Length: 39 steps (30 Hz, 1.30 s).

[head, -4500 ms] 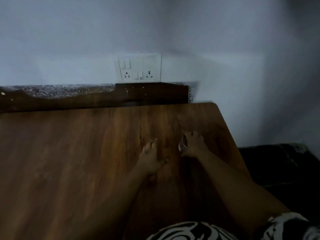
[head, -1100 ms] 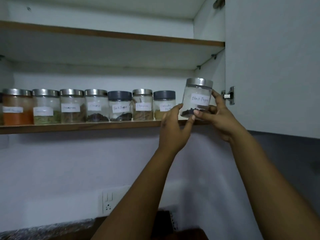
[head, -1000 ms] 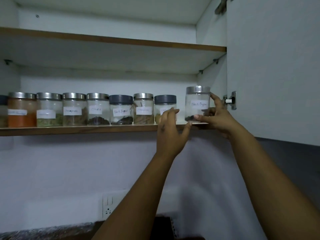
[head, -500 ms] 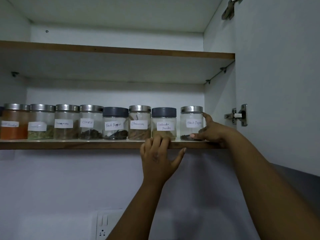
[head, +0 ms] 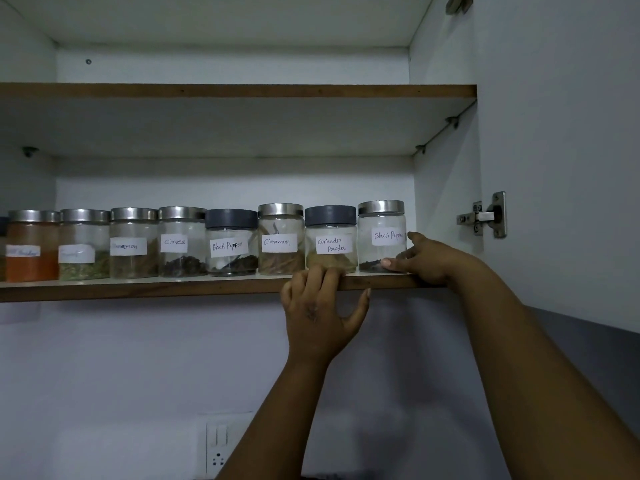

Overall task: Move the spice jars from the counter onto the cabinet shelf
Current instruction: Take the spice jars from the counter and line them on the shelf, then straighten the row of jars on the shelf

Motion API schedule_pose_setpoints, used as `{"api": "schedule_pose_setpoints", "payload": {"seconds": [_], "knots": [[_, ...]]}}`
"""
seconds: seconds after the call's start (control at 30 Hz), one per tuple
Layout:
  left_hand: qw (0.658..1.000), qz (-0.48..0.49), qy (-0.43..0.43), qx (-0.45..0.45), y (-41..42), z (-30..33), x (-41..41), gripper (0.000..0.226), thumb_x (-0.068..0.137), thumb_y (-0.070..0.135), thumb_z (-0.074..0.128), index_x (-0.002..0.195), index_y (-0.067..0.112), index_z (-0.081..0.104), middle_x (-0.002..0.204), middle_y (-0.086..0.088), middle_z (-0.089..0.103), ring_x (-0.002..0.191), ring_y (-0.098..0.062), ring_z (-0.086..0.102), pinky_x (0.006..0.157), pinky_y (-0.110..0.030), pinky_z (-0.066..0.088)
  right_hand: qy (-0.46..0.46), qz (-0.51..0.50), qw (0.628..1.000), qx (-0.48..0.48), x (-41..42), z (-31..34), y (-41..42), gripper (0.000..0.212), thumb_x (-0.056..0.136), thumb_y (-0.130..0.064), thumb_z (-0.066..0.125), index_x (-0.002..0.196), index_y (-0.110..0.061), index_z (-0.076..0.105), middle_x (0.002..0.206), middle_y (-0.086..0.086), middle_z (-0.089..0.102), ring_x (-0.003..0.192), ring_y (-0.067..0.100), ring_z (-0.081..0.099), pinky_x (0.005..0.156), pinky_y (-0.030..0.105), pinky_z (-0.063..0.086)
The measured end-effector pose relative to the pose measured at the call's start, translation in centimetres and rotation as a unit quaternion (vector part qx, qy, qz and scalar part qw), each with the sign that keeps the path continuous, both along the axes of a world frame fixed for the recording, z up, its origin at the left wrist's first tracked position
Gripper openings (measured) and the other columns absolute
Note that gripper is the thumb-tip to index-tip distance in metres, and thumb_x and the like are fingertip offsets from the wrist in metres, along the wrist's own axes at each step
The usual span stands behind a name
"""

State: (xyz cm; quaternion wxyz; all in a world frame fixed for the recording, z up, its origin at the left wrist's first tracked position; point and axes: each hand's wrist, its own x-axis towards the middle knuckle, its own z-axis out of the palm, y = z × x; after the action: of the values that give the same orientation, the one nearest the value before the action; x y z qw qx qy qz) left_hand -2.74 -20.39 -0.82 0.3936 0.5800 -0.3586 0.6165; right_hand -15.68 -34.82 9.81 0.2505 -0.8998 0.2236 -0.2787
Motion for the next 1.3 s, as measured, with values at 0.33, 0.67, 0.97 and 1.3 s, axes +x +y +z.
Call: {"api": "schedule_pose_setpoints", "payload": {"seconds": [0.33,0.67,0.97,1.3], "knots": [[0.998,-0.001,0.049,0.031,0.8,0.4,-1.2,0.034,0.08,0.059,0.06,0.093,0.027,0.059,0.09,0.011,0.048,0.084,-0.011,0.043,0.078,-0.024,0.021,0.041,-0.07,0.992,-0.092,-0.3,-0.7,1.6,0.079,0.084,-0.065,0.056,0.132,-0.004,0.043,0.128,0.015,0.056,0.109,0.028,0.056,0.082,0.035,0.043],[0.991,0.007,0.071,0.11,2.7,1.0,-2.3,0.034,0.078,0.049,0.065,0.098,0.022,0.061,0.098,0.005,0.053,0.091,-0.016,0.049,0.078,-0.031,0.034,-0.001,-0.187,0.971,-0.147,-0.7,-4.7,4.0,0.087,0.095,-0.066,0.019,0.152,-0.001,0.012,0.15,0.022,0.033,0.137,0.034,0.03,0.111,0.043,0.027],[0.988,0.003,0.023,0.153,7.2,0.6,-1.6,0.044,0.086,0.019,0.061,0.129,0.011,0.058,0.118,-0.005,0.061,0.113,-0.022,0.054,0.096,-0.036,0.043,-0.272,-0.188,0.925,-0.189,4.5,-11.6,11.6,0.063,0.093,-0.036,0.051,0.145,-0.006,0.033,0.154,0.018,0.028,0.148,0.034,0.011,0.119,0.049,0.016],[0.992,0.062,0.055,0.098,21.0,2.6,4.0,0.044,0.09,0.025,0.058,0.132,0.015,0.054,0.12,0.001,0.059,0.11,-0.017,0.052,0.096,-0.031,0.038,-0.371,-0.019,0.877,-0.304,12.0,-8.8,23.6,0.054,0.091,-0.036,0.053,0.139,-0.013,0.041,0.151,0.018,0.029,0.145,0.037,0.016,0.112,0.058,0.024]]}}
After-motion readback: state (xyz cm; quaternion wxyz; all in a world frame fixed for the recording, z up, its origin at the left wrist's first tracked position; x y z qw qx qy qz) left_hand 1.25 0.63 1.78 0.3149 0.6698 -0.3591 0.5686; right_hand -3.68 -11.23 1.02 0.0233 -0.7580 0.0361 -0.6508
